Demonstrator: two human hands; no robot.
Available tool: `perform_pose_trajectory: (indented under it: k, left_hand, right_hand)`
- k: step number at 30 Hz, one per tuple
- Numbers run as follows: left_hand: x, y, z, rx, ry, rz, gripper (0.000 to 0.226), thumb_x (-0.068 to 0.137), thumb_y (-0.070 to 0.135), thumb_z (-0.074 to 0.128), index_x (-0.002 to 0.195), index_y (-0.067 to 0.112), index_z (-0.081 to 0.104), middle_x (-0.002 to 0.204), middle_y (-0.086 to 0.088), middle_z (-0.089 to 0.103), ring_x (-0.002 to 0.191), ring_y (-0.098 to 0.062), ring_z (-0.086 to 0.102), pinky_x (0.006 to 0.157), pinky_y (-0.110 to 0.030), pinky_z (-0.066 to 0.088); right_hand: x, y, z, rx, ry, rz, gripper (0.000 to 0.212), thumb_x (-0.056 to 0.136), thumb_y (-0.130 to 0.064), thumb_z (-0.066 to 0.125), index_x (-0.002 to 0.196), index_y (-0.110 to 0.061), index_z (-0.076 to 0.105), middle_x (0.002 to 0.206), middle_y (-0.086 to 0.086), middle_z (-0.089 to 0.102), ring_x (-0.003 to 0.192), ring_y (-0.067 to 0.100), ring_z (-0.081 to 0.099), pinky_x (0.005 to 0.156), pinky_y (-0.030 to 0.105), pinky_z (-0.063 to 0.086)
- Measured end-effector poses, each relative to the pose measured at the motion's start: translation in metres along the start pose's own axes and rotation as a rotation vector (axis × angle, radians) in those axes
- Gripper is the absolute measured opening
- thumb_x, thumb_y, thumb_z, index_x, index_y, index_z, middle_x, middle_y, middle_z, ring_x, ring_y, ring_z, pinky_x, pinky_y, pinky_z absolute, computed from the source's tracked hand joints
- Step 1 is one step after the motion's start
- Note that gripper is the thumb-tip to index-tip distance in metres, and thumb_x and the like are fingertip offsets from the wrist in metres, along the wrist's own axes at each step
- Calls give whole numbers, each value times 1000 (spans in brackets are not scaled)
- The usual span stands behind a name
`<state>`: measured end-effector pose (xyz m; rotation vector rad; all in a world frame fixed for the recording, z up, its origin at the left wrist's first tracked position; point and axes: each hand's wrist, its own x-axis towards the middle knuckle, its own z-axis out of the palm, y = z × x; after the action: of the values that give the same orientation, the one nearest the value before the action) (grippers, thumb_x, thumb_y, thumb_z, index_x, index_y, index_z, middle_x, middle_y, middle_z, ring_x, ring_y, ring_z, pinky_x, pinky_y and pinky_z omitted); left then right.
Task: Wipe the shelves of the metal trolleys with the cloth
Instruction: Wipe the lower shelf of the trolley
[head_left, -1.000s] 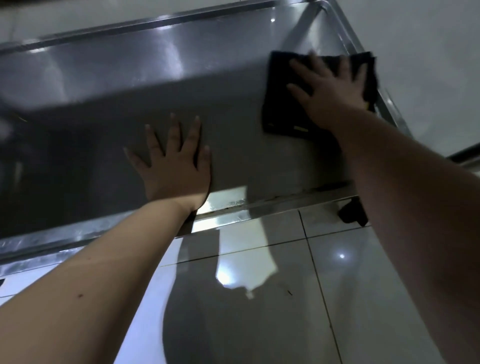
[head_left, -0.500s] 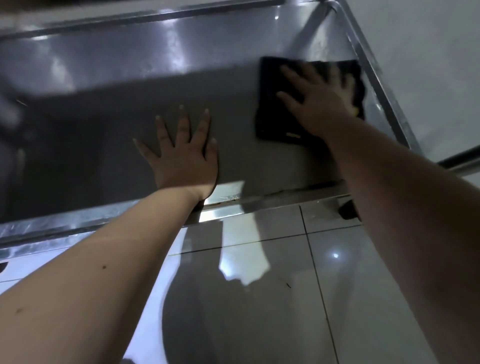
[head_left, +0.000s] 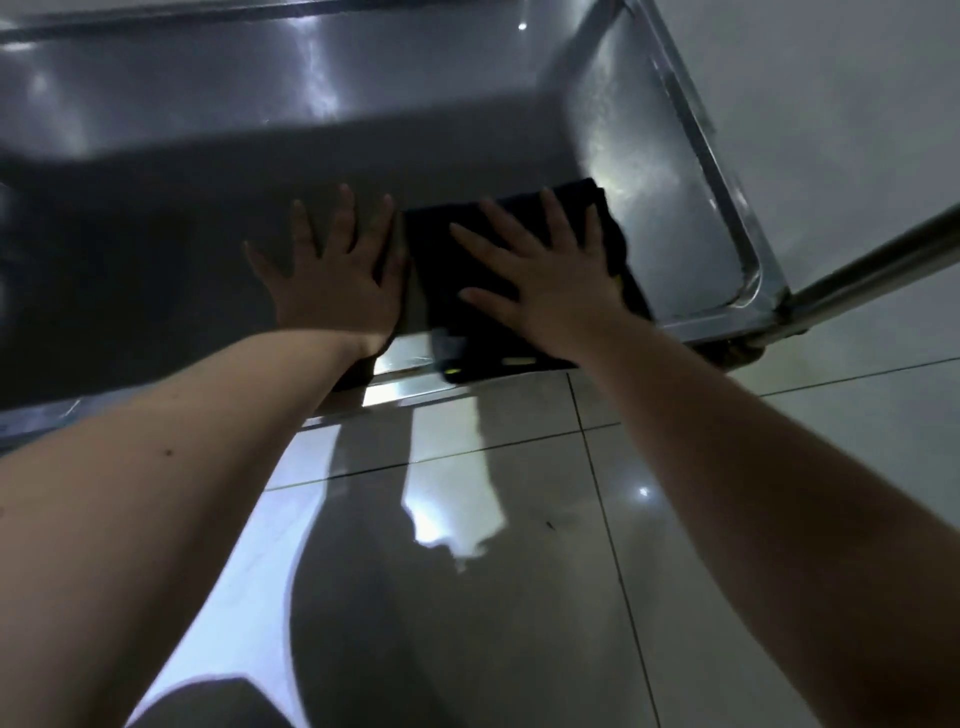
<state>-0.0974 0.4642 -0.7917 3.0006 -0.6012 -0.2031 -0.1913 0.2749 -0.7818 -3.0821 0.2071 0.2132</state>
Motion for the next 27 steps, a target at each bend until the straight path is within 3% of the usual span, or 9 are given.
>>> perform_pose_trajectory:
  k: [4,7,10,14,16,19,23,27]
  left_hand:
    - [1,-10,-1,6,0,89,54,100,57,15,152,51,1,165,12,-3,151,-35,-5,110,-73,-3]
    - [-2,-10,1,-5,36,89,52,101,54,17,152,51,5,165,11,-1,151,-35,-5,110,-73,-5]
    - [-3,-8,4,11,56,87,52,103,49,19,152,50,5,165,11,0,150,-36,-4,110,-73,-5]
    - [0,-15,5,33,66,91,58,102,34,29,153,49,6,165,12,0,151,-36,-3,109,-74,-4]
    - [0,-19,4,23,50,96,61,100,31,31,153,49,5,165,13,-1,151,-34,-4,110,-73,-4]
    - [0,-19,3,16,57,95,54,102,42,22,152,51,4,165,12,-2,151,-34,-5,111,-72,-5]
    - [1,-16,5,16,60,97,51,102,49,17,152,52,4,165,12,-1,151,-34,-4,111,-72,-5]
    - [-2,-14,6,27,76,99,52,102,48,18,152,51,5,165,11,1,151,-36,-3,111,-72,-5]
  right_hand:
    - [-26,106,-5,-2,-49,175,76,76,-83,6,148,-58,-1,163,-18,-3,150,35,-7,117,62,-6]
    - [-36,122,-3,-22,-80,283,71,80,-79,2,148,-57,-5,163,-18,-9,149,35,-14,116,62,-10]
    - [-23,65,-2,-26,-76,276,64,91,-72,9,149,-54,-10,163,-15,-14,147,44,-12,113,69,-7]
    - [-16,-57,6,38,-34,44,65,93,-72,19,150,-52,-5,163,-13,-14,145,48,-17,110,71,-8]
    - [-18,-71,7,69,-16,1,64,93,-72,21,150,-54,-1,163,-15,-10,146,45,-16,111,69,-10]
    - [-25,-19,8,54,4,-2,66,87,-77,15,148,-58,-2,163,-20,-7,149,40,-11,113,65,-8]
    - [-55,74,4,39,-75,177,67,74,-80,1,138,-67,-16,162,-22,-10,149,37,-9,115,64,-3]
    - [-49,94,1,22,-138,192,66,72,-82,-3,134,-68,-22,160,-21,-19,148,39,-15,114,65,-7]
